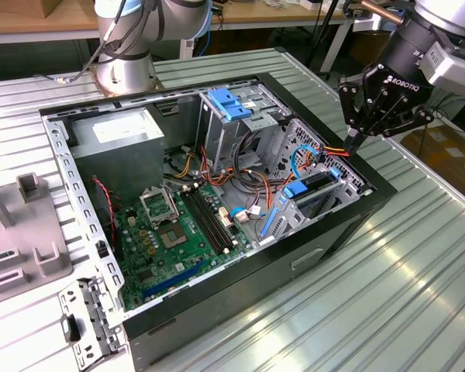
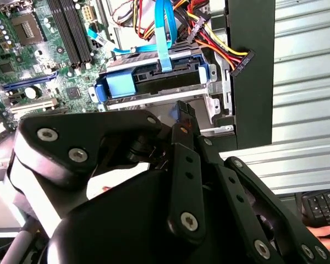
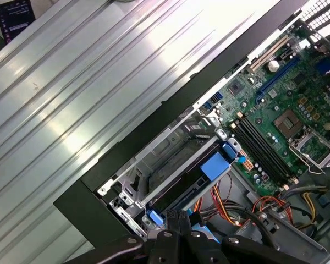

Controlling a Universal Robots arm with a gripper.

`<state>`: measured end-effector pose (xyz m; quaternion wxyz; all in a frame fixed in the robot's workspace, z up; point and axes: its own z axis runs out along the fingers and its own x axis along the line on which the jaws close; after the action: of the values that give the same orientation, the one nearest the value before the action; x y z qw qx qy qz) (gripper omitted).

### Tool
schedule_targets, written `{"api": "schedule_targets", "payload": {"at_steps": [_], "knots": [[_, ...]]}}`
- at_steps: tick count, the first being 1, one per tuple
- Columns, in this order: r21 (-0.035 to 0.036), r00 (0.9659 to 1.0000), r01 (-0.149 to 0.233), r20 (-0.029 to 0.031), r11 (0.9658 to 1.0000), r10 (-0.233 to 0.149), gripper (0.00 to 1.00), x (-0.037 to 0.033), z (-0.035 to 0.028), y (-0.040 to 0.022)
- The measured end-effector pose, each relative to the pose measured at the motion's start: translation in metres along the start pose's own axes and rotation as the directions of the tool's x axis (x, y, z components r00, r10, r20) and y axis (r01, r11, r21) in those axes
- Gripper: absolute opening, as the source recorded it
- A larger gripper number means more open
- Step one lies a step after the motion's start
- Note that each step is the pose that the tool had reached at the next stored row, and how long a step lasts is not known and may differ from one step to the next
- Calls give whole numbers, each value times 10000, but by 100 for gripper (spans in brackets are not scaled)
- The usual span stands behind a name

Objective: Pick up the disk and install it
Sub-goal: 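Insert the first disk wire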

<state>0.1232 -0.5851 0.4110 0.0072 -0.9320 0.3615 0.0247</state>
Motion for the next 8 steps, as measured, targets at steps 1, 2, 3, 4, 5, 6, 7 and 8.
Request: {"api": "schedule_targets", "payload": {"at_steps": [1,2,3,4,5,6,7,8], "knots": [[0,10000,1,0,10000,-1,11,0,0,0],[0,10000,1,0,10000,-1,17,0,0,0],[0,10000,1,0,10000,-1,17,0,0,0],[0,10000,2,0,10000,-2,24,0,0,0],[0,10000,2,0,10000,-2,30,0,0,0],[0,10000,2,0,10000,-2,30,0,0,0],[0,10000,2,0,10000,-2,36,0,0,0],[0,10000,2,0,10000,-2,36,0,0,0]]}}
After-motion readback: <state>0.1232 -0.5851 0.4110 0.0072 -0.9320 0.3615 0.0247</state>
